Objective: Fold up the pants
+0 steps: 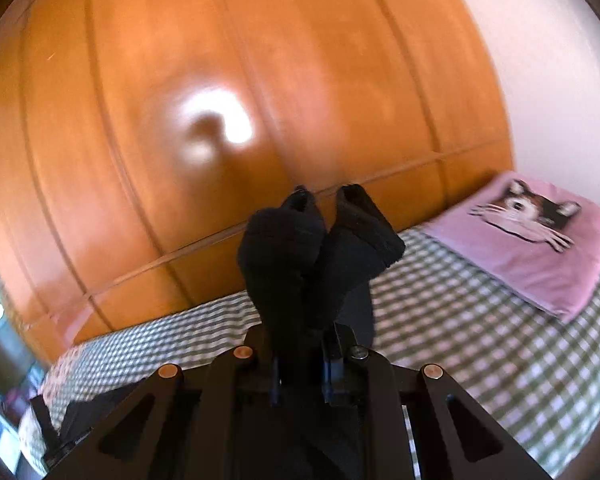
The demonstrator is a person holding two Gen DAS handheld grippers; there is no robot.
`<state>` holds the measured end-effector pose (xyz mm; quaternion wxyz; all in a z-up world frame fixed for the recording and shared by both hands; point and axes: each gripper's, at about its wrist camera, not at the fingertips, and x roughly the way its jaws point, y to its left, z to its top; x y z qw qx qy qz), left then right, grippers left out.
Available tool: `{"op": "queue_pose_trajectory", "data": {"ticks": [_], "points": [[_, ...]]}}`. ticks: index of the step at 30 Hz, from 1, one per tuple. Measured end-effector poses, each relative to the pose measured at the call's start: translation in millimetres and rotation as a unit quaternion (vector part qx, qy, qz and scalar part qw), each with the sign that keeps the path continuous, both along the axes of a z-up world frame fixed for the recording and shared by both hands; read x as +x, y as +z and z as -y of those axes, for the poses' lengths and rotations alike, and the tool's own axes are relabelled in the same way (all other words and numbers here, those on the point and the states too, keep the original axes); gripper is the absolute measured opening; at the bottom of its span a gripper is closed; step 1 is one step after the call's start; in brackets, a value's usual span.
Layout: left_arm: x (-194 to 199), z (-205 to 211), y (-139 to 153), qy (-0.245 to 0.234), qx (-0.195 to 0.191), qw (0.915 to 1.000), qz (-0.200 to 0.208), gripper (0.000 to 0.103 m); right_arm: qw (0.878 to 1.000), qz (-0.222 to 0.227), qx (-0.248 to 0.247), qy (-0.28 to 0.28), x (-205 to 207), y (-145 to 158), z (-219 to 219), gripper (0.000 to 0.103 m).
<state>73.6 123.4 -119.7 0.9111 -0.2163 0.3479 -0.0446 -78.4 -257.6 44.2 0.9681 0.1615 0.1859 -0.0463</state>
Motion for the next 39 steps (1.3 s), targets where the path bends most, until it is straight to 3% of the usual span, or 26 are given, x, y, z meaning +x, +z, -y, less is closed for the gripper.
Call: {"op": "queue_pose_trajectory", "data": {"ticks": [7, 10, 15, 21, 26, 28, 30, 33, 35, 39], "points": [[-4.8, 4.7, -4.0, -0.009, 0.017, 0.9998, -0.002, 0.070, 0.995, -0.011, -0.031, 0.093, 19.3, -13.1, -75.5, 0.015], [-4.8, 11.9, -4.9, -0.017, 0.044, 0.9989, 0.001, 0.070, 0.990, -0.021, -0.044, 0.136, 27.4, -25.3, -108.2, 0.015], [-6.8, 11.7, -6.3, -0.022, 0.042, 0.9988, 0.007, 0.071, 0.976, -0.053, -0.077, 0.197, 40.1, -55.7, -160.3, 0.015], [-5.9, 10.3, -6.6, -0.023, 0.037, 0.9990, 0.006, 0.071, 0.957, -0.101, -0.095, 0.253, 50.0, -100.9, -194.1, 0.017], [-5.7, 7.8, -6.6, -0.021, 0.023, 0.9995, 0.005, 0.071, 0.940, -0.153, -0.106, 0.284, 53.4, -138.2, -207.8, 0.027], [-6.0, 6.5, -6.3, -0.019, 0.015, 0.9997, 0.004, 0.071, 0.934, -0.144, -0.112, 0.306, 47.8, -144.7, -210.8, 0.047], [-7.2, 4.1, -4.9, -0.019, -0.006, 0.9998, 0.002, 0.071, 0.923, -0.136, -0.115, 0.342, 40.8, -141.8, -212.5, 0.067], [-7.5, 0.0, -2.2, -0.034, -0.071, 0.9969, 0.001, 0.071, 0.915, -0.116, -0.130, 0.363, 22.3, -132.8, -209.0, 0.068], [-7.5, -0.1, -0.4, -0.050, -0.115, 0.9922, 0.001, 0.073, 0.923, -0.092, -0.134, 0.348, 6.3, -124.0, -195.5, 0.068], [-6.8, 5.0, 1.5, -0.073, -0.207, 0.9755, 0.002, 0.086, 0.952, -0.060, -0.136, 0.269, -25.1, -100.9, -145.7, 0.068]]}}
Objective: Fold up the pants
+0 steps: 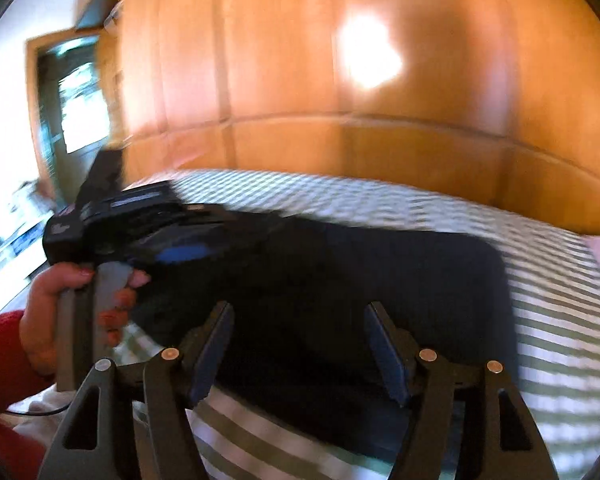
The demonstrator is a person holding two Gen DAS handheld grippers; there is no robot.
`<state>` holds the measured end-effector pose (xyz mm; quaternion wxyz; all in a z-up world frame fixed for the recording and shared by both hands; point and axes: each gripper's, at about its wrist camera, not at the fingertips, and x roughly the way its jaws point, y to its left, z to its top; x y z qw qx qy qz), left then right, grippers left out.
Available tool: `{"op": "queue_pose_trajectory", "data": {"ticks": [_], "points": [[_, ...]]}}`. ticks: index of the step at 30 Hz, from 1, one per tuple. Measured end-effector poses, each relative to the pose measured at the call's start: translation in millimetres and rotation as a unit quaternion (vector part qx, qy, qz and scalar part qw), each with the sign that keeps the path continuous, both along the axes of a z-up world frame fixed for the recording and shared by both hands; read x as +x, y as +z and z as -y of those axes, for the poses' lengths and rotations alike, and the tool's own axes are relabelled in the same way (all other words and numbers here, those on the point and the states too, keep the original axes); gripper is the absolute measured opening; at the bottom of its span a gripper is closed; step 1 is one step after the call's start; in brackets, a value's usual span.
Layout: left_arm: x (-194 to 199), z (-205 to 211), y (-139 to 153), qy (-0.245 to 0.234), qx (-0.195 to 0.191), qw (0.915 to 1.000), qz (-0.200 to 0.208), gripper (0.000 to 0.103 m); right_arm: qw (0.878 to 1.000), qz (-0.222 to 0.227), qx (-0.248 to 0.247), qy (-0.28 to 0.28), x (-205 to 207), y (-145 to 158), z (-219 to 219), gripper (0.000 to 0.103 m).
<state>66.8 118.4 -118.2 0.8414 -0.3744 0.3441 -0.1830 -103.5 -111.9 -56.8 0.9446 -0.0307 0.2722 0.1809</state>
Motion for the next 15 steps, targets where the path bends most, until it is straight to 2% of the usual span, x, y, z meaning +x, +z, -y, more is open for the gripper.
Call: {"op": "queue_pose_trajectory", "data": {"ticks": [3, 5, 8, 10, 13, 15], "points": [[2.3, 8.7, 0.6, -0.018, -0.043, 0.9989, -0.007, 0.087, 0.997, 0.007, -0.006, -0.080, -20.5, 9.2, 43.4, 0.068], [4.7, 14.6, 1.2, -0.027, -0.058, 0.9978, -0.013, 0.087, 0.992, -0.001, -0.011, -0.125, -29.4, 8.1, 67.4, 0.068], [8.4, 23.1, -0.3, -0.035, -0.075, 0.9964, -0.020, 0.088, 0.985, -0.040, -0.033, -0.167, -38.6, -5.6, 95.9, 0.068], [9.5, 28.9, -0.5, -0.035, -0.075, 0.9963, -0.020, 0.088, 0.982, -0.059, -0.032, -0.174, -38.6, -14.9, 100.5, 0.068], [7.8, 34.0, 0.2, -0.037, -0.055, 0.9977, -0.017, 0.088, 0.982, -0.077, -0.006, -0.170, -41.5, -24.9, 105.6, 0.067], [6.6, 40.2, 0.7, -0.043, -0.037, 0.9982, -0.018, 0.088, 0.982, -0.092, -0.008, -0.166, -34.3, -31.5, 99.1, 0.062]]}}
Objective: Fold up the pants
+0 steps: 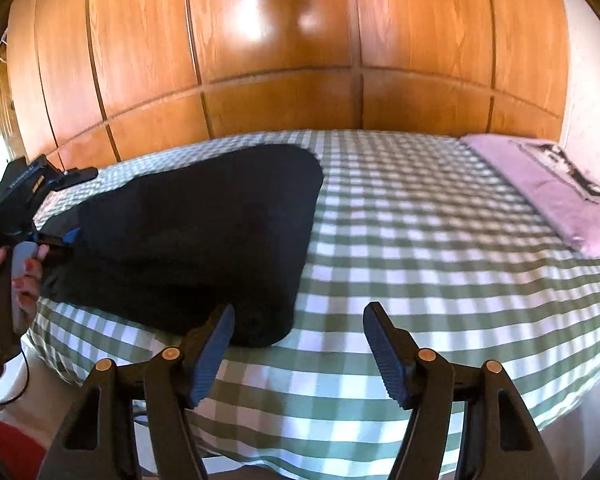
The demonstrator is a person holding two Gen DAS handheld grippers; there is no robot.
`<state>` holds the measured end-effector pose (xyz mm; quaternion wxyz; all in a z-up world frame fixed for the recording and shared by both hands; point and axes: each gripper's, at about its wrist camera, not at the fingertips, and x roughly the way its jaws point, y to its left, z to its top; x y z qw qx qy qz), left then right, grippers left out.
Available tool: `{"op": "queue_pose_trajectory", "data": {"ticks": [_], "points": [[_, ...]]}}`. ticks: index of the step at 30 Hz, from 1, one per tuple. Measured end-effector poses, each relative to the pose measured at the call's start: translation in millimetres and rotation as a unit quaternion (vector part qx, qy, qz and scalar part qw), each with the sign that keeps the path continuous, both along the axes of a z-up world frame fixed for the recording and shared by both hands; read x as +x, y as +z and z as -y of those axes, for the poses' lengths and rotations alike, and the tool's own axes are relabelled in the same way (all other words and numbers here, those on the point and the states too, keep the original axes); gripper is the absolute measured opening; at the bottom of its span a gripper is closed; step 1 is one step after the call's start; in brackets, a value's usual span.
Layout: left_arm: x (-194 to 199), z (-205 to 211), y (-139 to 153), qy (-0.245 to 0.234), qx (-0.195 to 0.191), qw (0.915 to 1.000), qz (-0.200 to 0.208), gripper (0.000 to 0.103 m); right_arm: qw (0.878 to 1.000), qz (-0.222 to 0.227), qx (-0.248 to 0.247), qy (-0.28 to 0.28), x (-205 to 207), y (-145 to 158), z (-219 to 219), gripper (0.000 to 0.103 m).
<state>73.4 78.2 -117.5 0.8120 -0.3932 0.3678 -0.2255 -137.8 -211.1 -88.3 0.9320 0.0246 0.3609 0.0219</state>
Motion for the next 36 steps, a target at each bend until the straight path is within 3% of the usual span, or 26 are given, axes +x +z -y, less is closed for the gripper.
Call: {"op": "queue_pose_trajectory", "data": {"ticks": [4, 5, 8, 10, 12, 17, 20, 22, 23, 25, 29, 32, 36], "points": [[-0.8, 12.8, 0.0, -0.018, 0.034, 0.9993, 0.000, 0.085, 1.000, -0.025, 0.012, 0.005, 14.8, -11.3, -3.4, 0.041], [-0.9, 17.5, -0.1, -0.023, 0.050, 0.9985, -0.001, 0.078, 1.000, -0.025, 0.017, 0.003, 18.2, -12.3, -3.5, 0.038], [1.1, 28.5, -8.9, -0.057, 0.091, 0.9939, -0.026, 0.022, 1.000, -0.023, 0.014, 0.000, 22.6, -11.4, -3.6, 0.023], [-2.0, 30.3, -6.6, -0.062, 0.103, 0.9926, -0.019, 0.018, 1.000, -0.016, -0.010, -0.001, 25.5, -8.1, -4.4, 0.019], [-6.9, 25.8, 7.6, -0.063, 0.086, 0.9942, 0.008, 0.016, 1.000, 0.000, -0.025, -0.005, 23.4, -1.7, -3.9, 0.019], [-21.1, 12.4, 42.3, -0.051, 0.098, 0.9920, 0.061, 0.016, 0.999, 0.000, -0.049, 0.000, 21.4, -3.5, -8.3, 0.019], [-28.5, 12.2, 30.0, -0.055, 0.147, 0.9865, 0.047, 0.016, 0.998, -0.015, -0.056, 0.005, 23.4, -12.7, -10.2, 0.019], [-31.2, 11.6, 7.8, -0.057, 0.161, 0.9851, 0.013, 0.016, 0.998, -0.019, -0.058, 0.008, 25.6, -14.4, -8.4, 0.019], [-32.8, 11.0, -4.4, -0.058, 0.163, 0.9850, -0.002, 0.016, 0.998, -0.019, -0.059, 0.011, 28.0, -13.3, -6.6, 0.019], [-39.5, 6.9, -12.1, -0.049, 0.152, 0.9871, 0.010, 0.017, 0.998, -0.022, -0.058, 0.023, 28.2, -15.0, -5.8, 0.019], [-41.5, 6.3, -12.6, -0.043, 0.143, 0.9887, 0.013, 0.026, 0.999, -0.019, -0.015, 0.037, 22.0, -4.9, 9.0, 0.029], [-42.5, -1.9, -10.8, -0.028, 0.119, 0.9925, 0.000, 0.033, 0.999, 0.011, 0.014, 0.045, -0.4, 14.5, 22.2, 0.032], [-46.5, -15.4, 9.2, 0.031, 0.128, 0.9910, 0.025, 0.040, 0.997, 0.052, -0.014, 0.047, -15.1, 43.2, 32.1, 0.032]]}}
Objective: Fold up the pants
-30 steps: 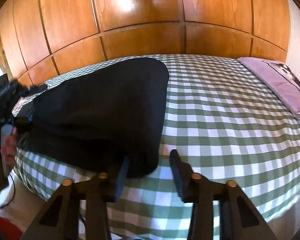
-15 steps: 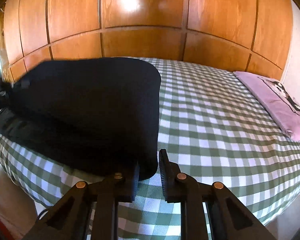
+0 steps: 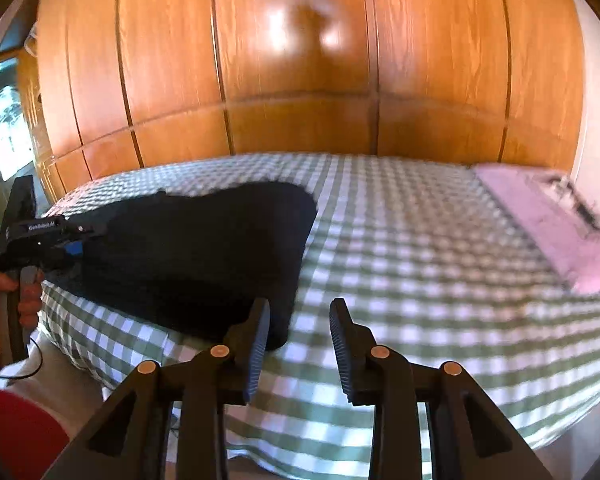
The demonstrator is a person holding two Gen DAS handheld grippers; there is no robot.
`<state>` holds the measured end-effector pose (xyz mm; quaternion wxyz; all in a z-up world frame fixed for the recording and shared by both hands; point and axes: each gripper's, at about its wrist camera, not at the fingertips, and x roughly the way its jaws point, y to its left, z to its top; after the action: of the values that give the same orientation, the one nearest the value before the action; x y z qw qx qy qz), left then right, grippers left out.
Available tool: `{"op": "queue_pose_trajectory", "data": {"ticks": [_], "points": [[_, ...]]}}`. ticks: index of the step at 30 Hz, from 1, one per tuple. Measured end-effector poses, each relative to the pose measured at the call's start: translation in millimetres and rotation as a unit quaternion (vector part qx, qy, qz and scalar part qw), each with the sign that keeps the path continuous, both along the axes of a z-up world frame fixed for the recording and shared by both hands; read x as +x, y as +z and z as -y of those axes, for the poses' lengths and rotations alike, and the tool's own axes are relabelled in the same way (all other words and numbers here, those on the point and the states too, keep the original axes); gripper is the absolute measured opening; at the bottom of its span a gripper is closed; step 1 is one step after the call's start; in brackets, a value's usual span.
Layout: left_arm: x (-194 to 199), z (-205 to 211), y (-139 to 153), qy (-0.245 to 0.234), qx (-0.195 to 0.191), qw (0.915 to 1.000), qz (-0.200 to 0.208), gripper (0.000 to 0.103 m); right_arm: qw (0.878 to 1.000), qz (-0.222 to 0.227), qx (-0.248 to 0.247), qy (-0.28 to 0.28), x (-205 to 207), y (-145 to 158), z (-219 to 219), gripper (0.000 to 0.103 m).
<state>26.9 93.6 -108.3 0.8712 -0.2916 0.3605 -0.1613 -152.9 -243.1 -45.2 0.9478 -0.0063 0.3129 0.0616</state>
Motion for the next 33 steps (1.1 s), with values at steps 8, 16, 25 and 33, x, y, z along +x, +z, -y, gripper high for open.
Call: {"op": "queue_pose_trajectory", "data": {"ticks": [8, 16, 25, 33], "points": [[11.1, 32.6, 37.7, -0.033, 0.070, 0.9956, 0.053, 0.038, 0.998, 0.000, 0.058, -0.025, 80.2, 28.5, -2.4, 0.030], [37.9, 97.8, 17.2, -0.105, 0.208, 0.9723, 0.022, 0.038, 0.999, -0.054, -0.009, 0.003, 164.0, 1.1, -49.1, 0.027], [47.4, 95.8, -8.1, -0.095, 0.239, 0.9658, 0.037, 0.034, 0.995, -0.077, 0.037, -0.054, 182.3, -57.8, -18.9, 0.035], [44.7, 82.9, -7.2, -0.093, 0.182, 0.9765, 0.068, 0.034, 0.995, -0.057, 0.039, -0.071, 167.3, -55.8, -17.6, 0.050]]}}
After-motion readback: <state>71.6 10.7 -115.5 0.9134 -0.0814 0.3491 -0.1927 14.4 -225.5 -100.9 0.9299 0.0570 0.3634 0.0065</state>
